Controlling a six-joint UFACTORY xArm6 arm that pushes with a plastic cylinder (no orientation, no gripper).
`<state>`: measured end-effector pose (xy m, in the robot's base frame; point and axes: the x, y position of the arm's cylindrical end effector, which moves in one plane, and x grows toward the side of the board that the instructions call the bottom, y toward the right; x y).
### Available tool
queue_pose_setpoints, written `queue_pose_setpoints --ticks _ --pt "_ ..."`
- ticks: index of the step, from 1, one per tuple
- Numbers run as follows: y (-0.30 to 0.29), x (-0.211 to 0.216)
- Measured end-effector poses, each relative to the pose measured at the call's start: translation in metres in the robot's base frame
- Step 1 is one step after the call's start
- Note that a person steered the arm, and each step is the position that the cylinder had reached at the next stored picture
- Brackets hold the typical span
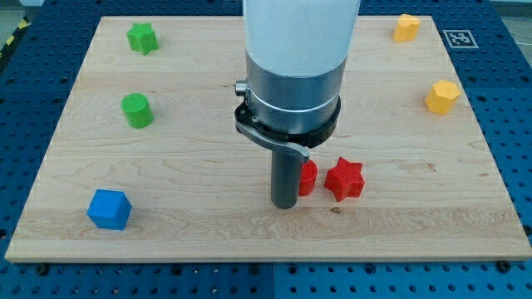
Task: Slightly push green circle upward
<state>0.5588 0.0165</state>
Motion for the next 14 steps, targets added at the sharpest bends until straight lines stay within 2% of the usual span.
queue_pose_setpoints --ticks 1,3,5,6,9,12,14 --pt "-0.022 -0.001" --pt "-0.106 -0.025" --pt "-0.12 -0.027" --pt "-0.149 -0.036" --pt "-0.201 -0.076" --pt "-0.204 -0.119" --pt "-0.182 -0.125"
